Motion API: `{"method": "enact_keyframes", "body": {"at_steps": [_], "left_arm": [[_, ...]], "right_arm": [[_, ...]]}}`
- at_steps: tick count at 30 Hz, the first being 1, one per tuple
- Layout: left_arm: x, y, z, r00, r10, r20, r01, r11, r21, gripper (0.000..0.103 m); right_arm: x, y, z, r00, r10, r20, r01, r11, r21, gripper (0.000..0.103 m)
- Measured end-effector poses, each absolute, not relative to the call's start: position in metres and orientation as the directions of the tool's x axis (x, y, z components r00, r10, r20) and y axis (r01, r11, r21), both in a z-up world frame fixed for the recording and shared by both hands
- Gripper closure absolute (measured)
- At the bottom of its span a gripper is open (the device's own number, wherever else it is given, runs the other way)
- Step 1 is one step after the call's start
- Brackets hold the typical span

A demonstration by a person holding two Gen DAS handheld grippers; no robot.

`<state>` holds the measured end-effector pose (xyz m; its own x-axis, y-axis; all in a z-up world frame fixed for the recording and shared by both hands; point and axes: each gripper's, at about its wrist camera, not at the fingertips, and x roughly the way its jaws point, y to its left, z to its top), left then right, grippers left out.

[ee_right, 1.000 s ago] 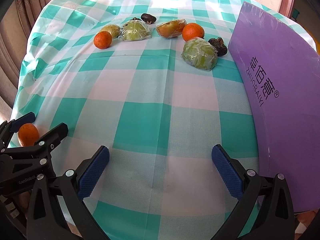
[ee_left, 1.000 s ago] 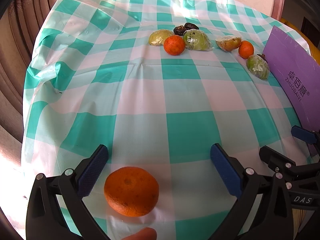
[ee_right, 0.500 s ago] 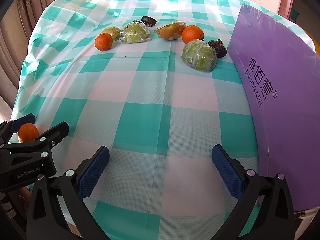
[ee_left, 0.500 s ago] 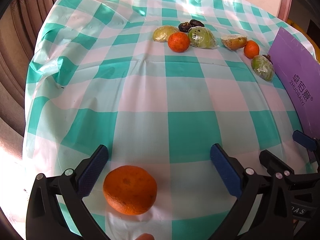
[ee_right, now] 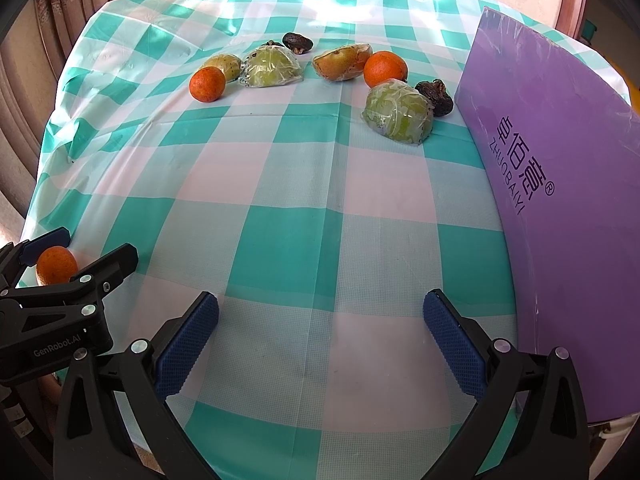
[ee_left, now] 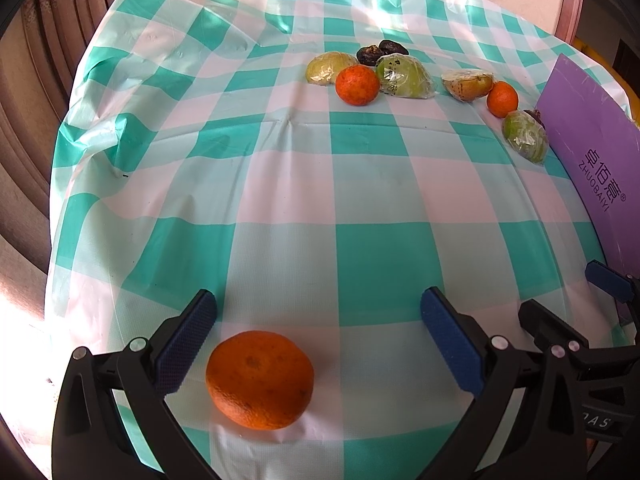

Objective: Organize fruits
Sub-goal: 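Hold the orange in the left gripper while moving the right gripper toward the fruits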

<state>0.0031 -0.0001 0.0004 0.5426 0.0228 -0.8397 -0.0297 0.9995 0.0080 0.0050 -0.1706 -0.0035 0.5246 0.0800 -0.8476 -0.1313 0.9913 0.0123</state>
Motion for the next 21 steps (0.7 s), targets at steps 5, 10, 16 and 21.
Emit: {"method": "enact_keyframes", "body": {"at_steps": [5,10,16,21], "left_arm": [[0.0032,0.0002,0.0017,0.546,0.023,-0.838,-0.028,1.000,0.009,0.001],[0.0026,0.0006,0.0032,0.551,0.012,-0.834,-0.015,1.000,0.005,0.001],[0.0024,0.0005,0.0027,0.551,0.015,-0.835,-0.016,1.000,0.008,0.001],[0.0024,0.0008,0.0028,0.551,0.015,-0.835,-0.016,1.000,0.008,0.001]], "right_arm": [[0.0055,-0.1703,-0.0033,0.523,0.080,-0.849,-0.131,0.991,0.012,0.004],[0.0055,-0.1692,-0.0027,0.509,0.080,-0.857,-0.135,0.991,0.012,0.004],[0.0064,-0.1693,-0.0025,0.506,0.081,-0.859,-0.138,0.990,0.012,0.004],[0.0064,-0.1694,-0.0024,0.506,0.080,-0.859,-0.138,0.990,0.011,0.004]]}}
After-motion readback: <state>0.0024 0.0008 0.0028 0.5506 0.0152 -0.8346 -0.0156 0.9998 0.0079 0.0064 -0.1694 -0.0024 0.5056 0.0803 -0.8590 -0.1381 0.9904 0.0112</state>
